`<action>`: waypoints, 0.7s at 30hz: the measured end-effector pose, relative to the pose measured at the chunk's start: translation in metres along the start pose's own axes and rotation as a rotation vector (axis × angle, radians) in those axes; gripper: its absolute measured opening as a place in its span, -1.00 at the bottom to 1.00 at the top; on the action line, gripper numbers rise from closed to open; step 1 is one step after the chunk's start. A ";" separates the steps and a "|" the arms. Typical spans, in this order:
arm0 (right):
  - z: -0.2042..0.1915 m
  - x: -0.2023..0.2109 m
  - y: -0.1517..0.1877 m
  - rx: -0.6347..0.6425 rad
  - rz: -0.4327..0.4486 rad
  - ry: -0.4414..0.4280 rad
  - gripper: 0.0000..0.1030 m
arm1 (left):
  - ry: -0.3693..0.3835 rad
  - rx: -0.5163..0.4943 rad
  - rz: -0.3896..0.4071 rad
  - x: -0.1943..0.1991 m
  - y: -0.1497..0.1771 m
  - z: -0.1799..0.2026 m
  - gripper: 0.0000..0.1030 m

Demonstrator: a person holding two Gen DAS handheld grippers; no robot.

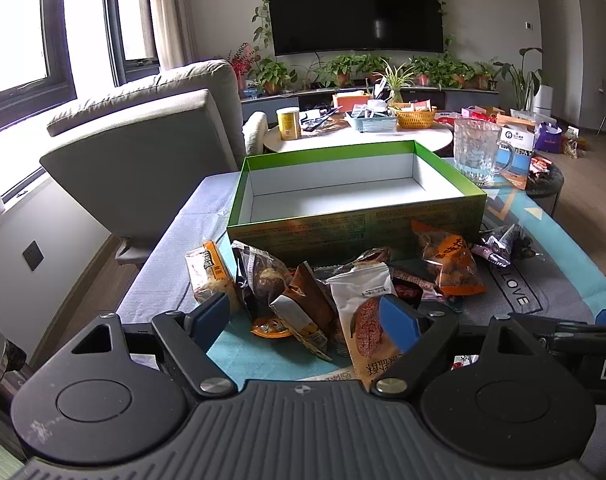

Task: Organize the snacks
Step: 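Grasp the thin orange-and-white stick packet with the left tool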

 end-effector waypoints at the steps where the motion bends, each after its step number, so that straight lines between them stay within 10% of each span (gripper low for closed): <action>1: 0.000 0.000 0.000 -0.002 -0.003 -0.001 -0.17 | -0.004 0.001 -0.003 -0.001 0.000 0.000 0.56; 21: 0.026 -0.001 0.005 -0.045 -0.030 0.074 -0.17 | -0.020 -0.017 -0.104 -0.045 0.019 0.028 0.58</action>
Point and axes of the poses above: each gripper's, at about its wrist camera, not at the fingertips, and x roughly against the way its jaws point, z to its right, y to its underside, the point moved 9 cm from there along -x, roughly the way its jaws point, and after that the axes turned 9 degrees about z, right-handed, at the moved point
